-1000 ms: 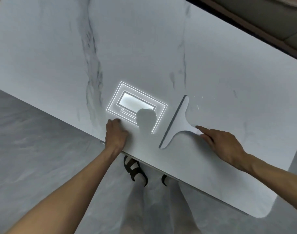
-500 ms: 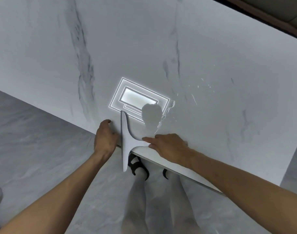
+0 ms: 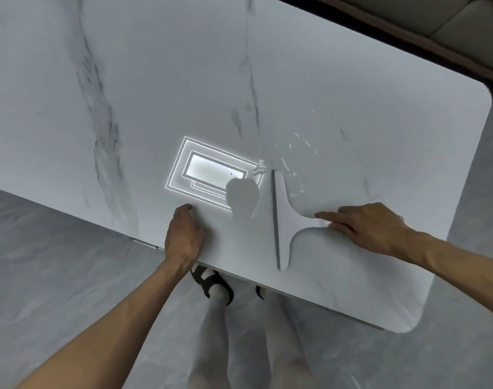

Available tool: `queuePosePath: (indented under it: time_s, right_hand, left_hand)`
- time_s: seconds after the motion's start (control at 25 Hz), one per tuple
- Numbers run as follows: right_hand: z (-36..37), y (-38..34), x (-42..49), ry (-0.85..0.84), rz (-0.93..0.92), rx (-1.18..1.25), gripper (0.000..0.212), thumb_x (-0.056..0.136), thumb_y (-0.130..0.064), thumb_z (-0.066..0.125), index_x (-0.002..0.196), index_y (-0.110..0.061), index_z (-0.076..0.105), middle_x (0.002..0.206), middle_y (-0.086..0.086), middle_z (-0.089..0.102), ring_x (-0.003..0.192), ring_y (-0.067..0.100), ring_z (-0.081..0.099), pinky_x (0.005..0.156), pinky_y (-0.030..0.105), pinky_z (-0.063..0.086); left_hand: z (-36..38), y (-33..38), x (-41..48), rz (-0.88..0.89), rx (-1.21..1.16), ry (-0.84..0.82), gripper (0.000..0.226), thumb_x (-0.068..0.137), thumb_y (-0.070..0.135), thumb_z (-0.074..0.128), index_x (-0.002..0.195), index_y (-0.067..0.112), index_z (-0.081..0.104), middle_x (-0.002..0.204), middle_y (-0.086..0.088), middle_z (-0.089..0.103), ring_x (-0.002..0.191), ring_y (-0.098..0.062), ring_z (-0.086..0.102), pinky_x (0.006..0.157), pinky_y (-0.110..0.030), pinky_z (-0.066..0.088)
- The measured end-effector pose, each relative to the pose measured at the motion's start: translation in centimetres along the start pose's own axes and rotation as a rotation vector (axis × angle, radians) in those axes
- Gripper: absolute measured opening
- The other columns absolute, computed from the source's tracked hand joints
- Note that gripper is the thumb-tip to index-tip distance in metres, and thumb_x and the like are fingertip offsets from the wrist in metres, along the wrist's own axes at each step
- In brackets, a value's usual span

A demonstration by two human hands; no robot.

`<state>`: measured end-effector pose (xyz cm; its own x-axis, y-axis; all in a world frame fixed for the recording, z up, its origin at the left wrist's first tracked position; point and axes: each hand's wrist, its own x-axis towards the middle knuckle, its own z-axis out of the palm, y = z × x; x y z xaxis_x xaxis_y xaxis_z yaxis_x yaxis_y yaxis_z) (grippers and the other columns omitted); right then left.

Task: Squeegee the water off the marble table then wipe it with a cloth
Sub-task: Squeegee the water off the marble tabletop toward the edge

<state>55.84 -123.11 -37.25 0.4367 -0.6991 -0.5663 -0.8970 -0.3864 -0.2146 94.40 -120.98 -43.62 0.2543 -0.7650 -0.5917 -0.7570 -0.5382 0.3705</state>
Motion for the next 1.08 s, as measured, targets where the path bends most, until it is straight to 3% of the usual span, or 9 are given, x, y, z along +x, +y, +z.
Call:
queuePosePath:
  time_s: [0.16, 0.28, 0.48, 0.6, 0.76, 0.92, 1.04, 1.08]
  right_hand:
    - [2.9, -7.2, 4.2, -0.089, -0.333, 0.02, 0.041, 0.102, -0.045, 0.029, 0.142, -0.047, 0.036, 0.101, -0.007, 0.062, 0.085, 0.022, 0.063, 0.063, 0.027, 0.03]
    - [4.3, -10.6, 6.8, -0.173, -0.401, -0.01, 0.04, 0.103, -0.041, 0.03, 0.143, -0.046, 0.036, 0.104, -0.004, 0.062, 0.085, 0.024, 0.062, 0.064, 0.029, 0.029]
    - [3.0, -2.3, 3.9, -0.096, -0.215, 0.017, 0.039, 0.101, -0.044, 0.031, 0.139, -0.051, 0.038, 0.108, -0.008, 0.064, 0.1, 0.017, 0.062, 0.072, 0.028, 0.037]
    - [1.5, 3.9, 0.1, -0.109, -0.036, 0.026, 0.038, 0.1, -0.046, 0.03, 0.136, -0.055, 0.037, 0.104, -0.013, 0.063, 0.102, 0.014, 0.062, 0.077, 0.031, 0.045]
    - [-0.2, 8.0, -3.6, -0.089, 0.139, -0.025, 0.038, 0.099, -0.05, 0.026, 0.134, -0.06, 0.036, 0.1, -0.021, 0.06, 0.097, 0.009, 0.061, 0.07, 0.025, 0.035]
    - [-0.6, 4.2, -2.5, -0.063, -0.029, -0.014, 0.038, 0.098, -0.051, 0.027, 0.135, -0.058, 0.036, 0.1, -0.017, 0.063, 0.093, 0.011, 0.064, 0.065, 0.027, 0.037]
    - [0.7, -3.6, 2.8, -0.107, -0.245, 0.014, 0.039, 0.1, -0.048, 0.03, 0.138, -0.054, 0.037, 0.106, -0.011, 0.063, 0.095, 0.019, 0.063, 0.056, 0.024, 0.024]
    - [1.2, -6.6, 4.9, -0.141, -0.292, 0.024, 0.038, 0.101, -0.047, 0.029, 0.138, -0.054, 0.037, 0.108, -0.01, 0.063, 0.096, 0.02, 0.062, 0.057, 0.024, 0.026]
  left_hand:
    - [0.0, -0.1, 0.3, -0.028, -0.025, -0.006, 0.046, 0.085, 0.008, 0.055, 0.13, 0.014, 0.047, 0.133, -0.007, 0.055, 0.118, -0.027, 0.054, 0.09, -0.033, 0.043]
    - [0.1, -0.2, 0.6, -0.057, -0.027, 0.006, 0.034, 0.087, 0.015, 0.052, 0.121, 0.015, 0.053, 0.121, -0.006, 0.062, 0.104, -0.026, 0.058, 0.079, -0.029, 0.04]
    - [1.2, 0.7, 0.6, 0.002, 0.151, -0.065, 0.035, 0.086, 0.01, 0.051, 0.121, 0.011, 0.052, 0.12, -0.011, 0.054, 0.108, -0.03, 0.055, 0.082, -0.037, 0.045]
    - [1.6, 1.9, 0.9, 0.007, 0.269, -0.126, 0.036, 0.086, 0.013, 0.049, 0.122, 0.01, 0.05, 0.118, -0.015, 0.046, 0.108, -0.033, 0.05, 0.075, -0.035, 0.04]
    - [1.3, 3.0, 1.2, -0.042, 0.288, -0.172, 0.035, 0.091, 0.013, 0.041, 0.126, 0.01, 0.046, 0.12, -0.021, 0.046, 0.109, -0.038, 0.049, 0.078, -0.035, 0.037]
    - [0.0, 3.1, 1.0, -0.128, 0.126, -0.076, 0.035, 0.09, 0.011, 0.042, 0.123, 0.013, 0.049, 0.117, -0.016, 0.058, 0.101, -0.034, 0.057, 0.081, -0.038, 0.044]
    - [-1.0, 2.3, 0.6, -0.211, -0.012, 0.013, 0.033, 0.089, 0.009, 0.039, 0.119, 0.015, 0.052, 0.11, -0.012, 0.064, 0.085, -0.025, 0.054, 0.072, -0.034, 0.042]
    - [-1.3, 1.8, 0.6, -0.23, -0.035, 0.036, 0.032, 0.09, 0.009, 0.039, 0.118, 0.015, 0.053, 0.111, -0.012, 0.064, 0.084, -0.024, 0.053, 0.072, -0.034, 0.042]
